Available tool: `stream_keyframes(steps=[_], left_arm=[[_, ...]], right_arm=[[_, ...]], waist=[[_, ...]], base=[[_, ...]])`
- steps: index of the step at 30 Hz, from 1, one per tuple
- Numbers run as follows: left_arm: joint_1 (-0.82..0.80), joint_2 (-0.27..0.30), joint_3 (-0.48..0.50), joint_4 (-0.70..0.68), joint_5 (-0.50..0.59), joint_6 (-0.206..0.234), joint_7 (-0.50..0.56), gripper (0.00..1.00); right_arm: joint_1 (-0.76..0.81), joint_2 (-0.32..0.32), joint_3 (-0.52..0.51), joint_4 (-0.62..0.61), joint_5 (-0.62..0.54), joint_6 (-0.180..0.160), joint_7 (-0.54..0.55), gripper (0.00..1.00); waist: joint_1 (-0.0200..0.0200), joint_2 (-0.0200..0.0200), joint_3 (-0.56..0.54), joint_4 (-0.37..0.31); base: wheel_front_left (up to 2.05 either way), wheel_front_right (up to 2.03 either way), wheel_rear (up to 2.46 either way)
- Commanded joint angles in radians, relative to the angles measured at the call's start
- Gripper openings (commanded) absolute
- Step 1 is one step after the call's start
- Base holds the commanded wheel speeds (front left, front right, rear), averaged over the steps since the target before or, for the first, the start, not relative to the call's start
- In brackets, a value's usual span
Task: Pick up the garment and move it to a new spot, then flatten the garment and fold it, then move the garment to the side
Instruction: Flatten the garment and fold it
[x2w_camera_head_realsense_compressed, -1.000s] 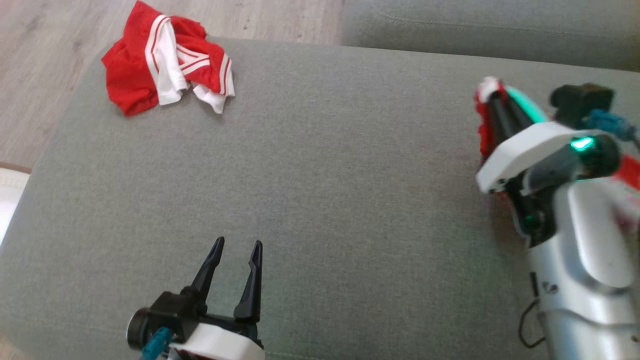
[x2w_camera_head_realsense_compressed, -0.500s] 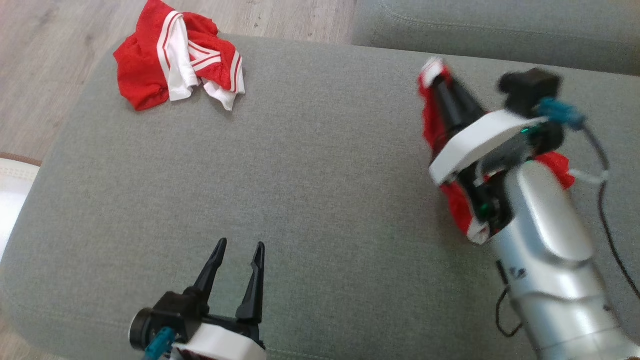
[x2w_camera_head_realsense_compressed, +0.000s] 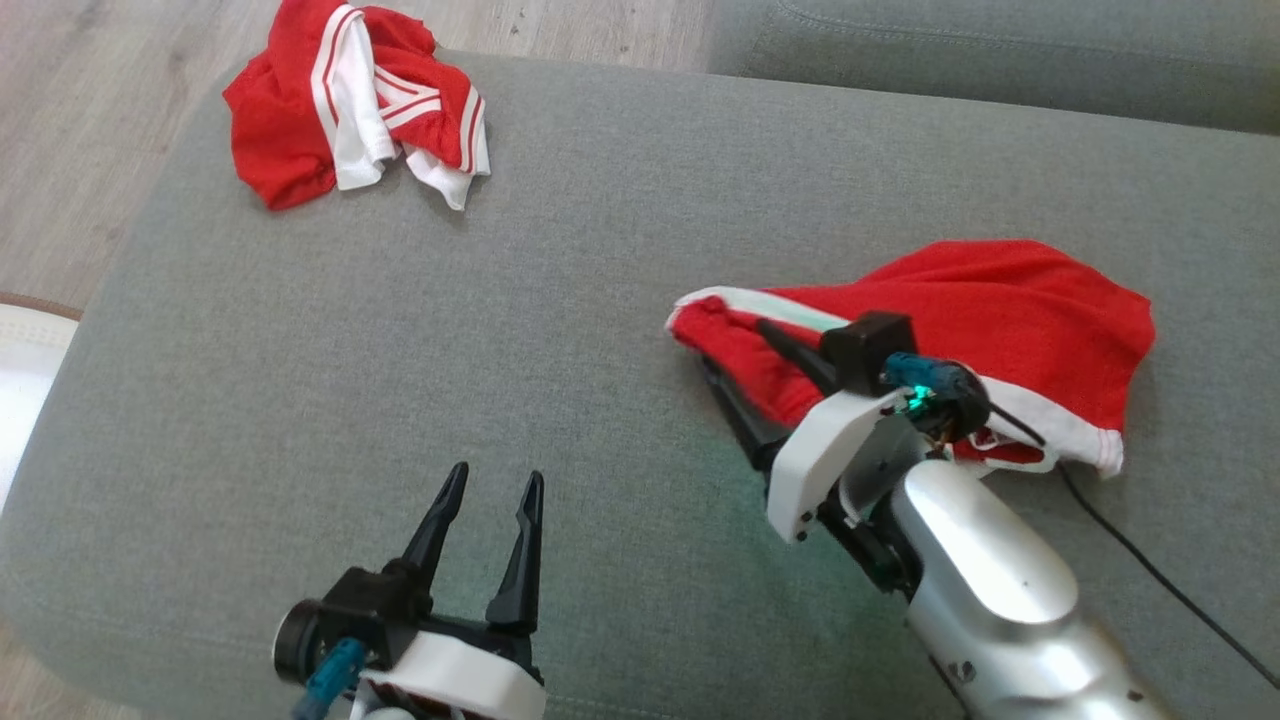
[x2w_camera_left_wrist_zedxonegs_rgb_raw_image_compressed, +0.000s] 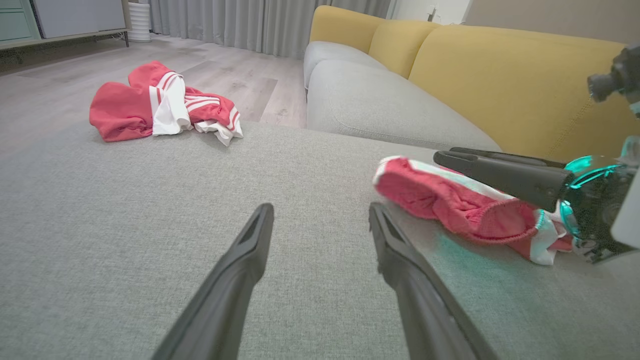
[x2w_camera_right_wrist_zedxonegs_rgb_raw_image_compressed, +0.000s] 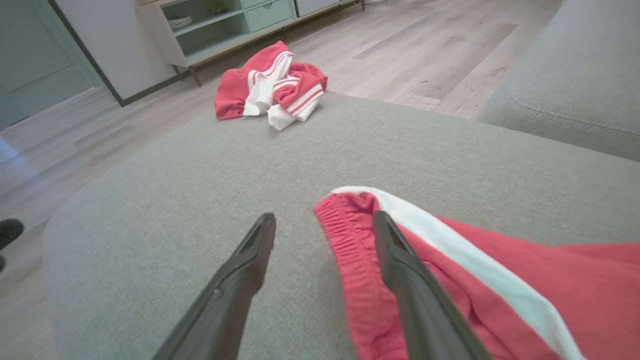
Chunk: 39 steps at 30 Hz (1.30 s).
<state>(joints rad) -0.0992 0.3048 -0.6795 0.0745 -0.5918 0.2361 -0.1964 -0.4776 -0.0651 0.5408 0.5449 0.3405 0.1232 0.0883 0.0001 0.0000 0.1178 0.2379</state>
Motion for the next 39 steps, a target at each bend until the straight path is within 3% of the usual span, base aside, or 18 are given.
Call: stream_keyframes(steps=[1,7,13,22,33,34,35,36,37,39], left_arm=[[-0.040,0.006,0.027,-0.022,-0.011,-0.006,-0.013,1.00],[-0.035,0.007,0.028,-0.012,-0.017,-0.005,-0.016,1.00],[-0.027,0.014,0.032,-0.016,-0.021,0.002,-0.017,1.00],[-0.035,0.017,0.026,-0.032,-0.019,0.001,-0.017,1.00],[-0.054,0.008,0.025,-0.019,-0.019,-0.001,-0.024,1.00],[-0.055,0.008,0.025,-0.018,-0.019,-0.002,-0.024,1.00],[-0.055,0.008,0.025,-0.018,-0.019,-0.002,-0.024,1.00],[-0.056,0.008,0.025,-0.016,-0.020,-0.002,-0.025,1.00],[-0.057,0.007,0.025,-0.014,-0.020,-0.001,-0.026,1.00],[-0.057,0.007,0.026,-0.012,-0.021,-0.001,-0.027,1.00]], right_arm=[[-0.011,0.015,0.020,-0.040,0.009,0.008,-0.011,1.00],[-0.009,0.015,0.024,-0.061,0.002,0.008,-0.020,1.00],[-0.012,0.015,-0.068,-0.051,-0.083,0.008,-0.024,1.00],[-0.025,0.015,-0.198,0.051,-0.295,0.008,0.045,1.00],[-0.106,0.015,-0.262,0.196,-0.392,0.008,0.068,1.00],[-0.110,0.015,-0.264,0.206,-0.391,0.008,0.065,0.59],[-0.110,0.015,-0.264,0.206,-0.391,0.008,0.065,0.59],[-0.115,0.015,-0.266,0.216,-0.391,0.008,0.065,0.38],[-0.123,0.015,-0.266,0.233,-0.387,0.008,0.064,0.00],[-0.130,0.015,-0.266,0.240,-0.378,0.008,0.054,0.00]], waist=[[-0.0001,0.0000,-0.003,-0.001],[-0.0001,0.0000,-0.021,-0.011],[-0.0001,0.0000,-0.037,-0.025],[-0.0001,0.0000,-0.007,-0.018],[-0.0001,0.0000,0.033,0.019],[-0.0001,0.0000,0.033,0.020],[-0.0001,0.0000,0.033,0.020],[-0.0001,0.0000,0.034,0.020],[-0.0001,0.0000,0.033,0.020],[-0.0001,0.0000,0.032,0.015]], base=[[0.00,0.00,0.00],[0.00,0.00,0.00],[0.00,0.00,0.00],[0.00,0.00,0.00],[0.00,0.00,0.00],[0.00,0.00,0.00],[0.00,0.00,0.00],[0.00,0.00,0.00],[0.00,0.00,0.00],[0.00,0.00,0.00]])
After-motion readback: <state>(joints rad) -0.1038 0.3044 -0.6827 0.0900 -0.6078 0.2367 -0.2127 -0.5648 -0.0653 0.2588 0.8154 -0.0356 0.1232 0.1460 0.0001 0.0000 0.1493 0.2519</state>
